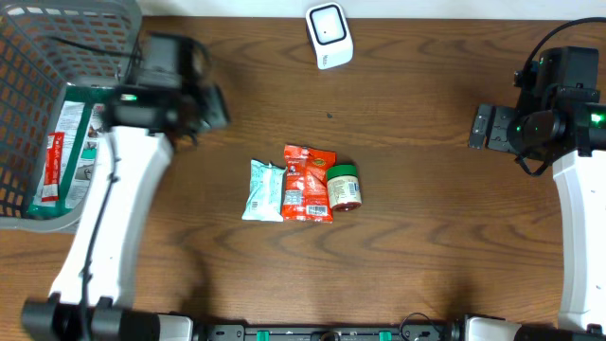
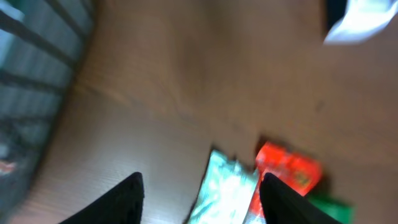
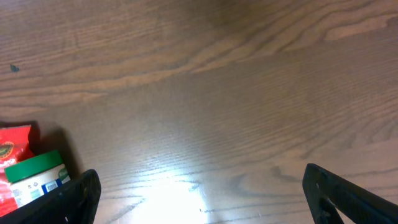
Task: Scan the item barcode
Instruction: 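Move the left gripper back into the grey basket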
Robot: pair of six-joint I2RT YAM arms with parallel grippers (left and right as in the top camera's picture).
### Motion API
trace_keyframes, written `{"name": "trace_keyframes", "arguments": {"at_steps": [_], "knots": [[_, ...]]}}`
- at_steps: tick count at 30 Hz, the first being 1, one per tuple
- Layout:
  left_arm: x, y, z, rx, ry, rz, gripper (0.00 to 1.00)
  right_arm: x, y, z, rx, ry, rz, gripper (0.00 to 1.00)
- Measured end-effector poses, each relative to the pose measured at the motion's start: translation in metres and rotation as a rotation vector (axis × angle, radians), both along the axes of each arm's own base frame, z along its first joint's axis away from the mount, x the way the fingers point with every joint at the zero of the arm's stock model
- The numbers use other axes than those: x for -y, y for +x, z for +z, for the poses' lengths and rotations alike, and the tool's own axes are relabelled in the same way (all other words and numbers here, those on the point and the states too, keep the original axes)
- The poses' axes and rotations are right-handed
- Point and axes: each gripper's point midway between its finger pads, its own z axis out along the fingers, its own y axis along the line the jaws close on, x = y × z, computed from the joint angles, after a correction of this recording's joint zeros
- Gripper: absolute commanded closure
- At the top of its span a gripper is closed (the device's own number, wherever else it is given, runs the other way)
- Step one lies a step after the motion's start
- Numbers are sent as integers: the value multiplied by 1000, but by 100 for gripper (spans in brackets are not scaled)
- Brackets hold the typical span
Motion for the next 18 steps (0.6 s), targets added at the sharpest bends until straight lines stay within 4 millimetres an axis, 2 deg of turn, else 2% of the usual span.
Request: {"name": "trace_keyframes", "arguments": {"at_steps": [3, 6, 9, 13, 18], "knots": [[-33, 11, 47, 123, 4, 82, 36, 0, 0, 0, 0, 0, 0, 1], [-77, 10, 71, 185, 13, 195, 35, 0, 0, 0, 0, 0, 0, 1], [-117, 0, 70, 168, 14, 315, 35, 0, 0, 0, 0, 0, 0, 1], [-168, -20, 63, 130, 9, 470, 29, 0, 0, 0, 0, 0, 0, 1], [-210, -45, 56, 97, -5, 624, 18, 0, 0, 0, 0, 0, 0, 1]]}}
